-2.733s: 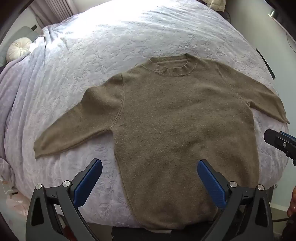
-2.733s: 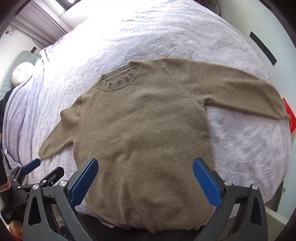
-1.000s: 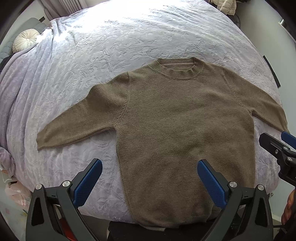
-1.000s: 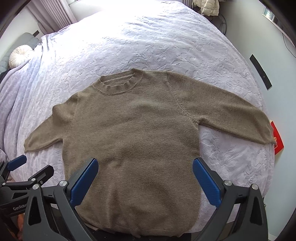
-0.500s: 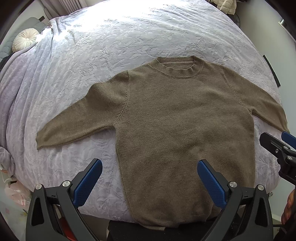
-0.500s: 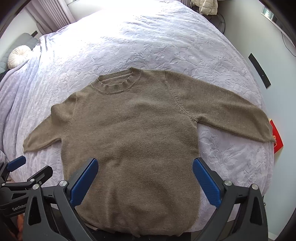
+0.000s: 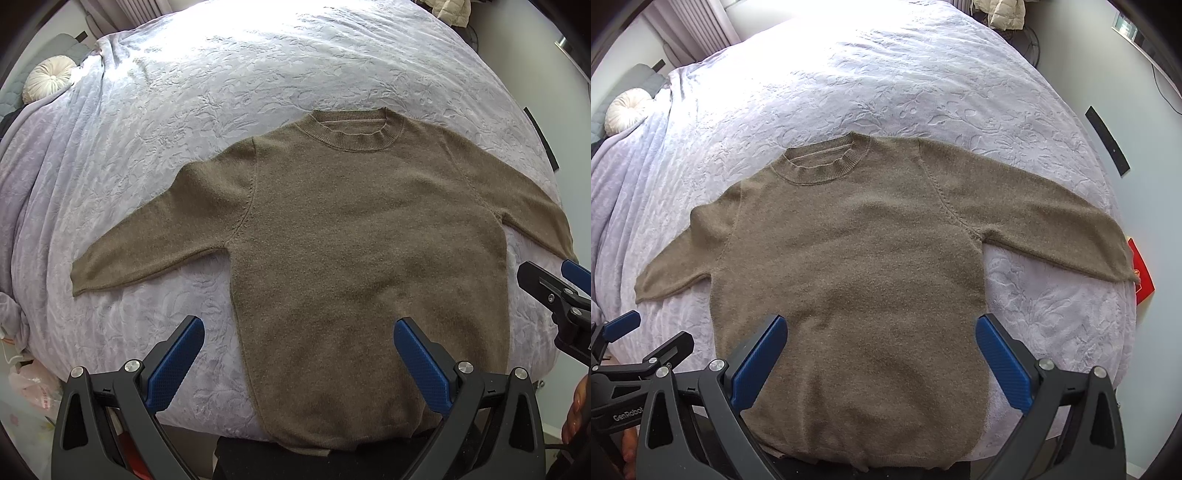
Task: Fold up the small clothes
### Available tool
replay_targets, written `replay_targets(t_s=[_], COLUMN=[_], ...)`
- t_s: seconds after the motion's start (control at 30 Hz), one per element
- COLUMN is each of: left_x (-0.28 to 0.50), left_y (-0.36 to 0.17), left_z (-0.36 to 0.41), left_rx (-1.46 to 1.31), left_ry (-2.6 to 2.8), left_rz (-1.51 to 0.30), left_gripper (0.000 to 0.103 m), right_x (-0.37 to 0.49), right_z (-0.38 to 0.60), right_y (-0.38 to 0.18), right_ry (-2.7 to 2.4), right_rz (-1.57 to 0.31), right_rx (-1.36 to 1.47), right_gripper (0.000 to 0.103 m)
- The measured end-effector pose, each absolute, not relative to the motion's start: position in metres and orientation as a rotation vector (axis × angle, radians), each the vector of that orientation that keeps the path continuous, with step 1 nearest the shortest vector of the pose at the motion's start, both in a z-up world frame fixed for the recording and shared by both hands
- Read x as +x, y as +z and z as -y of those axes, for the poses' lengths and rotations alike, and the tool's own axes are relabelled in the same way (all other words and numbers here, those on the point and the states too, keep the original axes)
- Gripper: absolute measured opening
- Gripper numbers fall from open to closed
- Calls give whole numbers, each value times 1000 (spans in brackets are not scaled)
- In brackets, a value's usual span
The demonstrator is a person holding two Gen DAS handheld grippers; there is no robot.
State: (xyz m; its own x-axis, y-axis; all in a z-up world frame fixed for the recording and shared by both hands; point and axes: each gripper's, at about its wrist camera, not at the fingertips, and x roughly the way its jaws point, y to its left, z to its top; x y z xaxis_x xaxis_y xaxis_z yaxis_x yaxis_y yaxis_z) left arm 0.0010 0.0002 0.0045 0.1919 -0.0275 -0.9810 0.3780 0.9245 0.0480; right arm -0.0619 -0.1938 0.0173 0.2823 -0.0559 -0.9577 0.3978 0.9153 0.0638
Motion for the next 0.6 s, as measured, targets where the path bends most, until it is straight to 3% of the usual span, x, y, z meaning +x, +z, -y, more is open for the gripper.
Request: replay_targets(t_s=[0.6], left_x=[7], left_y=[3], left_z=[-3], left_rx=[315], left_ry=[-301], left_rz=[-1362], left_gripper=[103], right_x=[-64], right_z=[194], right_y=[16], right_ry=[-321], right_rz=[-1262], right_rx=[305], right_gripper=[102])
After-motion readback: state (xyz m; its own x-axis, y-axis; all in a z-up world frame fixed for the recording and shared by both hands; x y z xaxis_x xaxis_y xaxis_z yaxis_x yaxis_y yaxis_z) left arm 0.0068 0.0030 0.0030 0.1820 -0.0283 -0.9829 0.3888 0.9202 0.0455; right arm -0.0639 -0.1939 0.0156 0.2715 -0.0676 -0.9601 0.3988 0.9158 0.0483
